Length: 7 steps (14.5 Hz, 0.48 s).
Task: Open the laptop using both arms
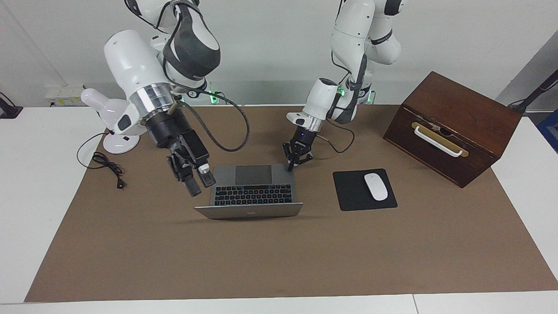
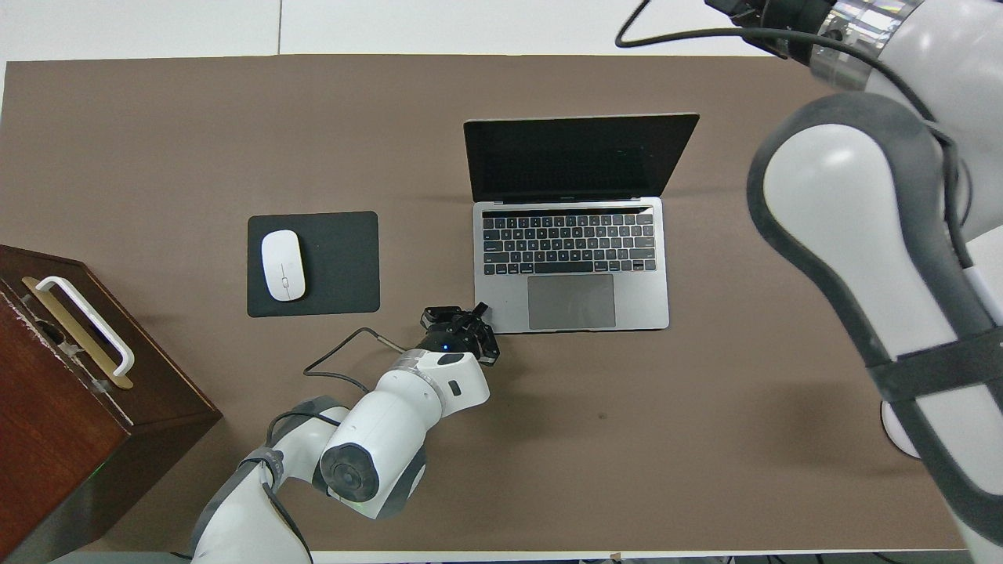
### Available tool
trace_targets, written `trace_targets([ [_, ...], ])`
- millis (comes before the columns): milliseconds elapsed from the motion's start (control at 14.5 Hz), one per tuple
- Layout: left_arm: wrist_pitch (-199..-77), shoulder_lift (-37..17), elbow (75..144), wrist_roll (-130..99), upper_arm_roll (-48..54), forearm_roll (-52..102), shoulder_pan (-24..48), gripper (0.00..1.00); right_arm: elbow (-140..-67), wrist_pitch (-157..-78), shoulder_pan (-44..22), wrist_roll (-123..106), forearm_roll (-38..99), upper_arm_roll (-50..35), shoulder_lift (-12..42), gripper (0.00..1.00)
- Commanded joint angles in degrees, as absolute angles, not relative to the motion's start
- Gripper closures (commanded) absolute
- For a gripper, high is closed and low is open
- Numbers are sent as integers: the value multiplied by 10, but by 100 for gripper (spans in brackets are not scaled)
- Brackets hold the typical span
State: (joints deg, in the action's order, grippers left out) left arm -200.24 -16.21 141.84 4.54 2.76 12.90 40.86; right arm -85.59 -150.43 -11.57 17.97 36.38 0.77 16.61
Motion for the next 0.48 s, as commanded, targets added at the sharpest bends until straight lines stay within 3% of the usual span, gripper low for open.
trace_targets([
  [0,-2008,-187,1391,52,22,170,419,100,-824,-1375,-56,48,301,4,157,0],
  [414,-2006,-160,1396,23,23,172,421,100,-822,-1099,18,-94,132,5,93,0],
])
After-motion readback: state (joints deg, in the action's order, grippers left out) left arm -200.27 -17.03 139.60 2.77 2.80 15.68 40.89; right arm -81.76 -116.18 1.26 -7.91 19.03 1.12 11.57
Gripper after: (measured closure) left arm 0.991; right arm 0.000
